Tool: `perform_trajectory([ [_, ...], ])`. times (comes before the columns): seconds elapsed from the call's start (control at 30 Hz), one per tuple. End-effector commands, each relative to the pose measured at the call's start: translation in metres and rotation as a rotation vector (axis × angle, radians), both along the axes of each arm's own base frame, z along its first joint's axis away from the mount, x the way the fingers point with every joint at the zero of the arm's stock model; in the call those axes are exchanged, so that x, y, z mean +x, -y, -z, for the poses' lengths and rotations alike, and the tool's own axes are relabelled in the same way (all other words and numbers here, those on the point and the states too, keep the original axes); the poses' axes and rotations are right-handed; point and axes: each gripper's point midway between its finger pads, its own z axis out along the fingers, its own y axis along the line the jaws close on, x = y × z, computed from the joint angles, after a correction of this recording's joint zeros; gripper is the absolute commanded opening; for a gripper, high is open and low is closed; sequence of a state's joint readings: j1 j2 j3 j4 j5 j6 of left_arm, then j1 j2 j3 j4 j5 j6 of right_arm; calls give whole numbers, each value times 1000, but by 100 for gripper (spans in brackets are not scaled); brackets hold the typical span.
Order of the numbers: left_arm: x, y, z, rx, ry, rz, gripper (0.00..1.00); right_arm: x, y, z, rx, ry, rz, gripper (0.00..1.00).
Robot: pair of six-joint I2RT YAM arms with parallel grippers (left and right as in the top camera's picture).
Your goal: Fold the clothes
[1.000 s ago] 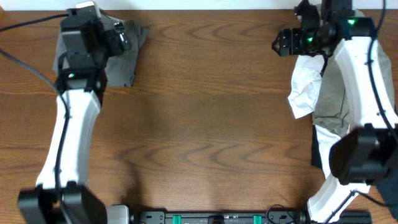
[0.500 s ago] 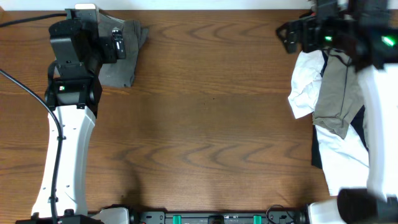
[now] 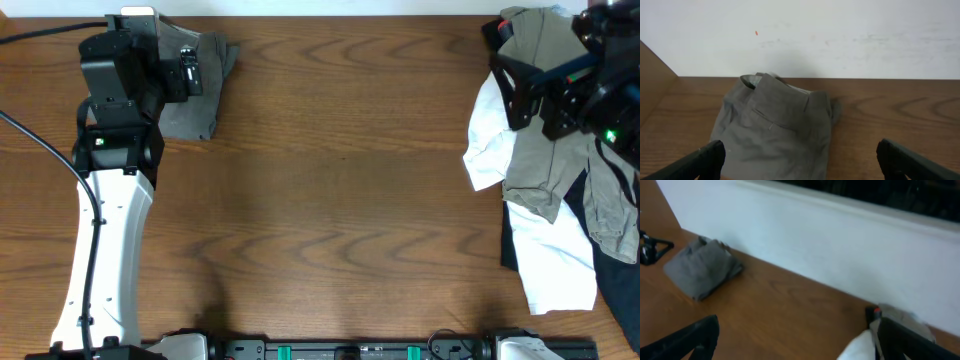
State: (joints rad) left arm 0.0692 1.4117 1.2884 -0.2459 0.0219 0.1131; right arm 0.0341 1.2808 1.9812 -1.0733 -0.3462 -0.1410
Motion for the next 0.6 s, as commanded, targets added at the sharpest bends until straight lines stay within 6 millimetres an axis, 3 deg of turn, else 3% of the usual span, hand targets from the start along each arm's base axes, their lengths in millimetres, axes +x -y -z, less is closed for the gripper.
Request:
perform_trajectory([
  [0.0, -1, -2, -3, 21, 4, -2, 98, -9, 5, 3, -25, -12, 23, 99],
  [0.27, -1, -2, -3, 21, 4, -2, 98, 1, 21, 10, -53, 41, 112, 99],
  [0.57, -1, -2, -3, 21, 4, -2, 98, -6, 28, 59, -35, 275, 153, 99],
])
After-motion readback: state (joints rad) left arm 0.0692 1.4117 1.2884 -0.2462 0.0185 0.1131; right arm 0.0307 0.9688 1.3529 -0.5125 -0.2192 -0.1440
